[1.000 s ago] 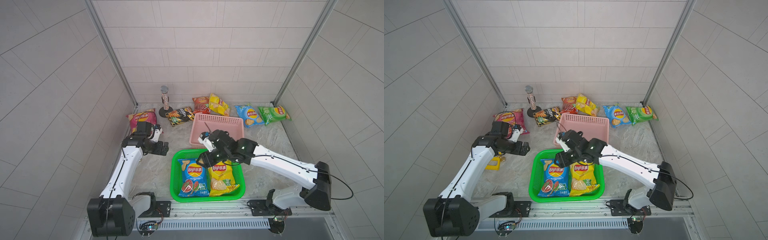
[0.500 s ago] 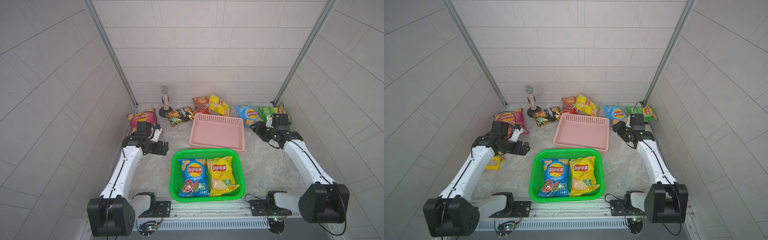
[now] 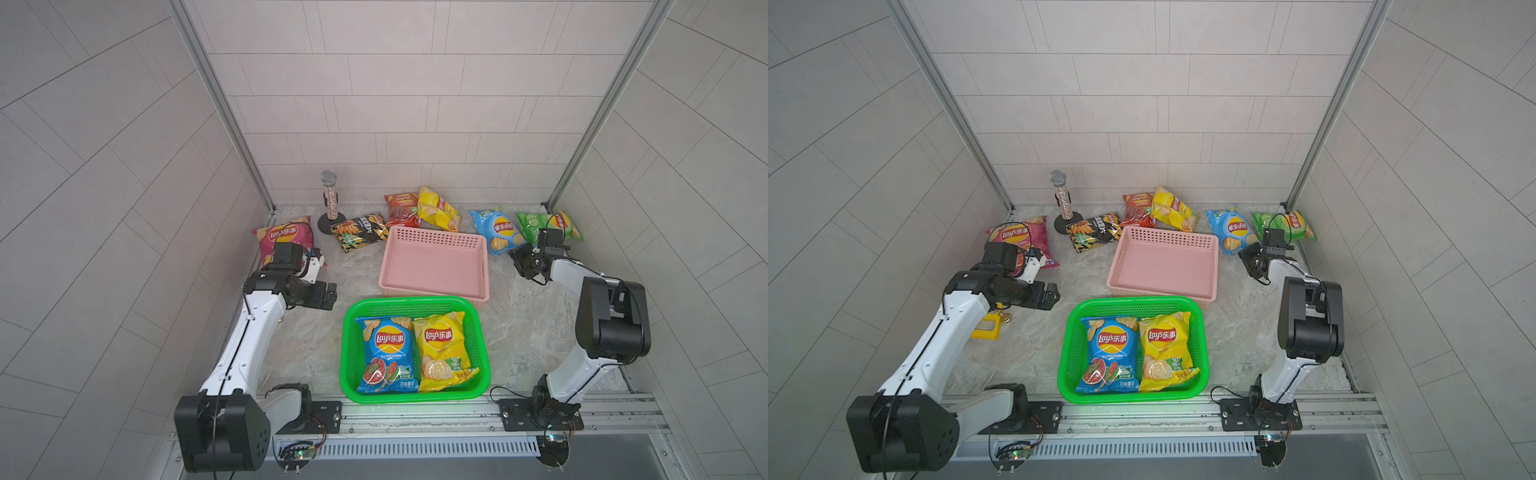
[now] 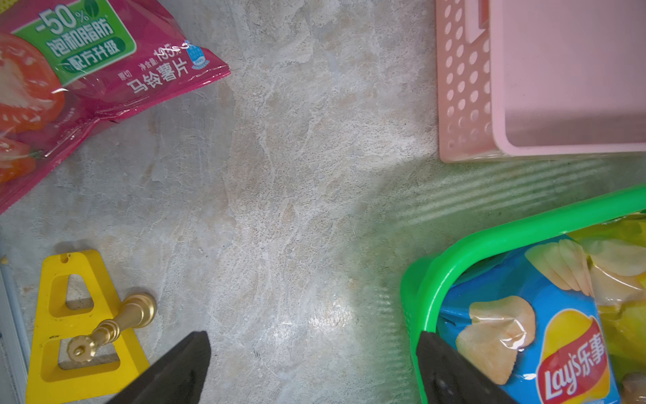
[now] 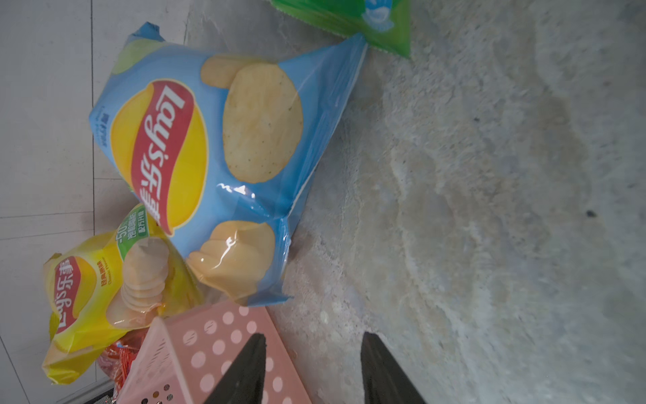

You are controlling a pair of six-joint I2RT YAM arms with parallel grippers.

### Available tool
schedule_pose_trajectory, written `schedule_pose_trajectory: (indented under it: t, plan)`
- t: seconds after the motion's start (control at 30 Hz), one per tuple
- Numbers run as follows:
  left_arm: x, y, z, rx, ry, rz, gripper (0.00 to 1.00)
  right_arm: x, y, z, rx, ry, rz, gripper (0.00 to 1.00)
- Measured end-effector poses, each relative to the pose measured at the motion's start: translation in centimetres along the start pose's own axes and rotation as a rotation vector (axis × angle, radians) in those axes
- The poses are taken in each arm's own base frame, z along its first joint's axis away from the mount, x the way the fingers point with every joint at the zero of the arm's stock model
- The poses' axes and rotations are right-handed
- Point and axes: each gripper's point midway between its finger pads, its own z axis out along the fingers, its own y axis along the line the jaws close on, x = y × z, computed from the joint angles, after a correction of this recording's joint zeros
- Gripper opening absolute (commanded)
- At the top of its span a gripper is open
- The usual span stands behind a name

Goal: Put the potato chips into the basket
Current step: Pick up the potato chip from the corner of the board.

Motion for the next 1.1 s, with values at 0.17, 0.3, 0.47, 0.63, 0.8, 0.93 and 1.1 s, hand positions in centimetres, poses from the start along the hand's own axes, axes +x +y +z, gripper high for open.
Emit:
schedule_pose_trajectory:
  t: [0.17, 0.3, 0.47, 0.63, 0.8, 0.93, 1.1]
  plan:
    - [0.0, 0.0, 0.0, 0.000, 0.000, 0.000, 1.00, -1.6, 0.7, 2.0, -0.022, -0.043, 0.029, 0.49]
    - [0.0, 0.0, 0.0, 0.000, -0.001, 0.000, 1.00, -3.0, 1.7, 3.0, -0.046, -0.081, 0.042, 0.49]
    - [0.0, 0.0, 0.0, 0.000, 0.000, 0.000, 1.00, -3.6, 1.7, 4.7, -0.050, -0.091, 0.067, 0.45]
    - [0.0, 0.0, 0.0, -0.001, -0.001, 0.000, 1.00, -3.6, 1.3, 5.2, -0.046, -0.093, 0.082, 0.45]
    - [0.0, 0.1, 0.0, -0.004, 0.000, 0.000, 1.00, -3.8, 1.4, 5.2, -0.050, -0.100, 0.085, 0.45]
    - [0.0, 0.1, 0.0, -0.005, 0.000, 0.000, 1.00, -3.6, 1.0, 5.3, -0.047, -0.104, 0.085, 0.46]
    - [0.0, 0.1, 0.0, -0.008, 0.001, 0.000, 1.00, -3.3, 0.5, 5.4, -0.040, -0.103, 0.084, 0.48]
